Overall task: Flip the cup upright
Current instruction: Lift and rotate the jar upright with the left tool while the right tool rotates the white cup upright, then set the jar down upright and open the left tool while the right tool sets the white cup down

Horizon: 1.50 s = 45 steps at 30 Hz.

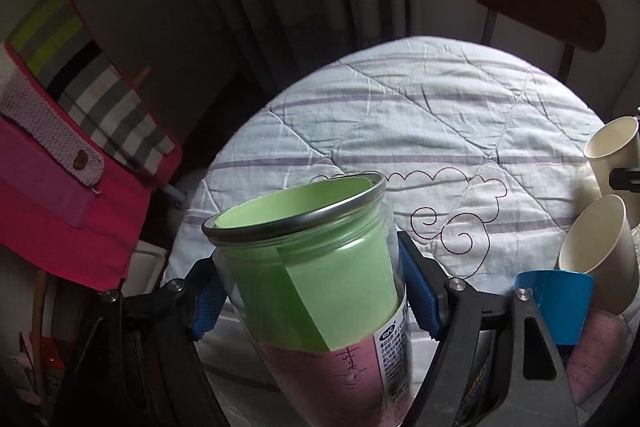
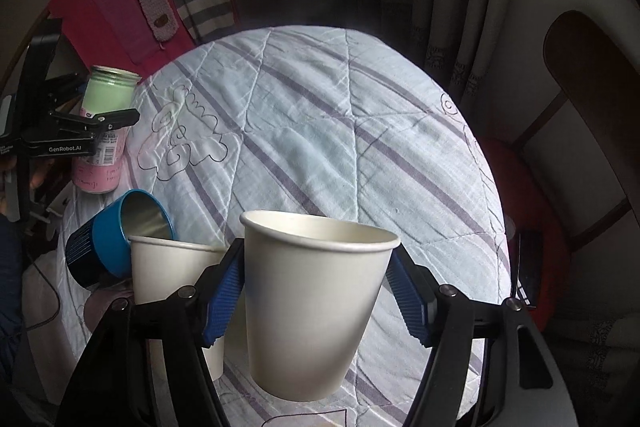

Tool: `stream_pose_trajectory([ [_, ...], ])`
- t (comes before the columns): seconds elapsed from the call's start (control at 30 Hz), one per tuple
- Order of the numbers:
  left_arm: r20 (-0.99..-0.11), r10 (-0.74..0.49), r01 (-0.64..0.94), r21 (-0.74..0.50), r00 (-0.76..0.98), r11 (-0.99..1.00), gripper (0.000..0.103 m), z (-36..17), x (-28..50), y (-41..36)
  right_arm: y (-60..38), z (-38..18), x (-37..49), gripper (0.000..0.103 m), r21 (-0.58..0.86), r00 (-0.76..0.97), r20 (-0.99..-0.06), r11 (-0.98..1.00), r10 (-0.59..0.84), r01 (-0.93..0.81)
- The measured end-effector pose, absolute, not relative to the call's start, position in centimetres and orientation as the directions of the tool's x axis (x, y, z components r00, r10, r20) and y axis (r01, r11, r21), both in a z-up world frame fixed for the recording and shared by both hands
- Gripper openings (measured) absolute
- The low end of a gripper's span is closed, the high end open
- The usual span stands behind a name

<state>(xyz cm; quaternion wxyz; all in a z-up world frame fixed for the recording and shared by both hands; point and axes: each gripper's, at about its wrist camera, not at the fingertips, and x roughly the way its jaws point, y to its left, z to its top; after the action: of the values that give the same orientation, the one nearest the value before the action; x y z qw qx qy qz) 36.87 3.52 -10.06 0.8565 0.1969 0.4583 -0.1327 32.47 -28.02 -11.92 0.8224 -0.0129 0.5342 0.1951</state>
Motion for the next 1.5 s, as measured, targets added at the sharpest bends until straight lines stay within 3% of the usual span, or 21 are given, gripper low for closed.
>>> stream_pose_trajectory([
  [0.27,-0.696,-0.109,0.315,0.175,0.709,0.933,0.076,-8.9,31.0,6.2,-28.1,-12.1,30.3,0.069,0.157,0.561,-0.769,0.941,0.307,-0.299],
  [0.6,-0.68,-0.154,0.28,0.077,0.717,0.957,0.077,-11.0,27.4,8.4,-29.7,-12.3,25.7,0.069,0.199,0.694,-0.643,0.946,0.323,-0.255],
  [1.33,-0.654,-0.196,0.269,0.012,0.731,0.963,0.083,-11.4,22.3,9.5,-27.7,-13.5,19.5,0.065,0.085,0.753,-0.61,0.965,0.246,-0.247],
  [1.5,-0.651,-0.198,0.263,0.001,0.733,0.965,0.089,-11.3,21.2,9.6,-27.2,-12.8,18.8,0.078,0.064,0.762,-0.611,0.973,0.216,-0.224],
])
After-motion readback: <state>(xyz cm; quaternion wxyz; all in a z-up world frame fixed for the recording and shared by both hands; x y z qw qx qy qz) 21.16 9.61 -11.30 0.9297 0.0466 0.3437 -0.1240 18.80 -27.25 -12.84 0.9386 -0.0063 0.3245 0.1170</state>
